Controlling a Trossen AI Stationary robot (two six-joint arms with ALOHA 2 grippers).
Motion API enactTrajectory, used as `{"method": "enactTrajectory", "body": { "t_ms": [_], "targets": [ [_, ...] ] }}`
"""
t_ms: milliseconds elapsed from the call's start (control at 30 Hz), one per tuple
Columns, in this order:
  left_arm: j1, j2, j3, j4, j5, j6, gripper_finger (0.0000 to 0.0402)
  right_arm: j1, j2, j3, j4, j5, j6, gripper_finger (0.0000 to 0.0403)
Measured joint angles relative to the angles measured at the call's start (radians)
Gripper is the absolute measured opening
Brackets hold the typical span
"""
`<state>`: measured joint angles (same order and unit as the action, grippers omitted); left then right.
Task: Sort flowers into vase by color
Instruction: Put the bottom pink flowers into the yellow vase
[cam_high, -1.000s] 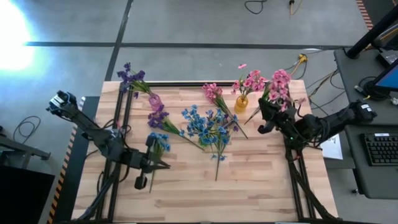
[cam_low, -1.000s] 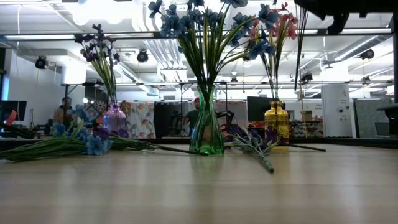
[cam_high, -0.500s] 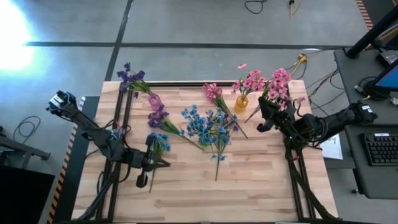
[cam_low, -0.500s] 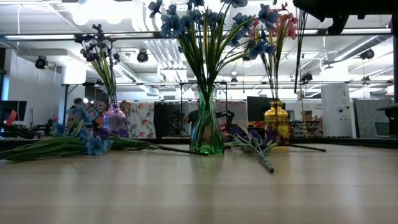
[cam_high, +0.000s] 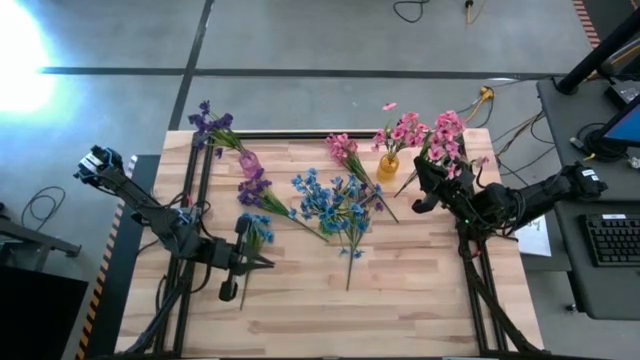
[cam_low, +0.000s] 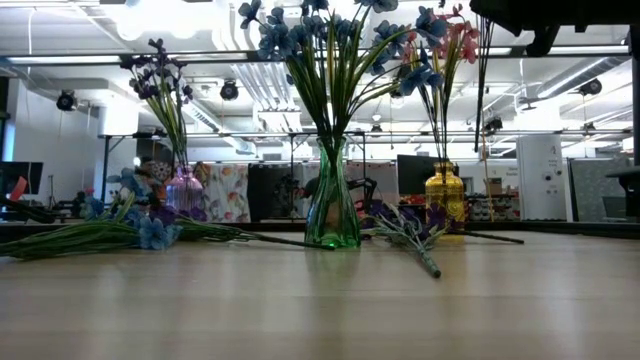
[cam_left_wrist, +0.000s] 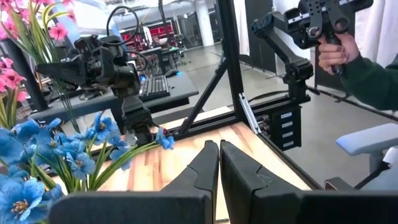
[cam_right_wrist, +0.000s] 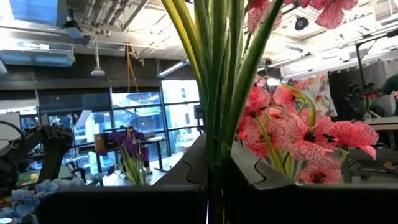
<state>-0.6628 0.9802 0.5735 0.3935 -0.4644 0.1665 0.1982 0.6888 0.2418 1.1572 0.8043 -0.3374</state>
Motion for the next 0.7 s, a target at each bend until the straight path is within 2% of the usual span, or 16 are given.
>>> {"method": "enactTrajectory", "body": {
  "t_ms": [700],
  "targets": [
    [0.0,0.0,0.0,0.009,-0.013,0.016,0.0,-0.003,0.0,-0.001,0.001,-0.011,-0.029,0.0018]
  ]
}}
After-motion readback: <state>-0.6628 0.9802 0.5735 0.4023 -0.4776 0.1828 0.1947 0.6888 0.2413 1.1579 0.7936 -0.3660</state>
